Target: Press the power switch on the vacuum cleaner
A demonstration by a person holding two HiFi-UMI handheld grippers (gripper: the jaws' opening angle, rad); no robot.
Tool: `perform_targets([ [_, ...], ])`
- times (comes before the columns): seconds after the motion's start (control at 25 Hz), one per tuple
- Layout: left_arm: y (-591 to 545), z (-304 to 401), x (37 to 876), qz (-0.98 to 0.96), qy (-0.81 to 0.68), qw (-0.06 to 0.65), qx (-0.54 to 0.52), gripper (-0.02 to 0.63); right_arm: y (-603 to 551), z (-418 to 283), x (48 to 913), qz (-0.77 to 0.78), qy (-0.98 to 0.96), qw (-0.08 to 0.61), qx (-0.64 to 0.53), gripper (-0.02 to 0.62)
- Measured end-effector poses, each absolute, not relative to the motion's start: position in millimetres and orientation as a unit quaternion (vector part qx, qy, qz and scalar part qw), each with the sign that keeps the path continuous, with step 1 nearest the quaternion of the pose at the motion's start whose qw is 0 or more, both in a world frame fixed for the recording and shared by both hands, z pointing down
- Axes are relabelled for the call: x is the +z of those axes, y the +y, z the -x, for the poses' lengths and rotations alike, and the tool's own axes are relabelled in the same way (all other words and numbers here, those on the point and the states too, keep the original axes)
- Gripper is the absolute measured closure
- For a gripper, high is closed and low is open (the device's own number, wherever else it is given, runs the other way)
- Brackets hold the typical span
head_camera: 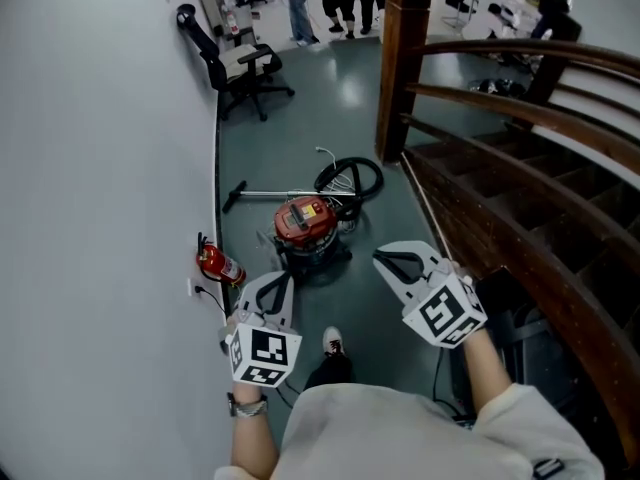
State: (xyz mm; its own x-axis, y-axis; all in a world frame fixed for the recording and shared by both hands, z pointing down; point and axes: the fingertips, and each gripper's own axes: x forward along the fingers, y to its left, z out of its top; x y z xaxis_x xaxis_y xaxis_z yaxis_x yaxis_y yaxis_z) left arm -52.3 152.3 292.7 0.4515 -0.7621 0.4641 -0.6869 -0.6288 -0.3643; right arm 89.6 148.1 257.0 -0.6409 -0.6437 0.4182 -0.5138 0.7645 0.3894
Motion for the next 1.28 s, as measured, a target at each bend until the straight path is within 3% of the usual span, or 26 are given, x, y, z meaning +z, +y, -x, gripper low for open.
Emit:
perform_targets([
  [1.28,1,106,297,0.866,0.399,0.048,-0.297,0.606,-1,-29,262,-0.331,-0.889,0.299,-0.107,0.565],
])
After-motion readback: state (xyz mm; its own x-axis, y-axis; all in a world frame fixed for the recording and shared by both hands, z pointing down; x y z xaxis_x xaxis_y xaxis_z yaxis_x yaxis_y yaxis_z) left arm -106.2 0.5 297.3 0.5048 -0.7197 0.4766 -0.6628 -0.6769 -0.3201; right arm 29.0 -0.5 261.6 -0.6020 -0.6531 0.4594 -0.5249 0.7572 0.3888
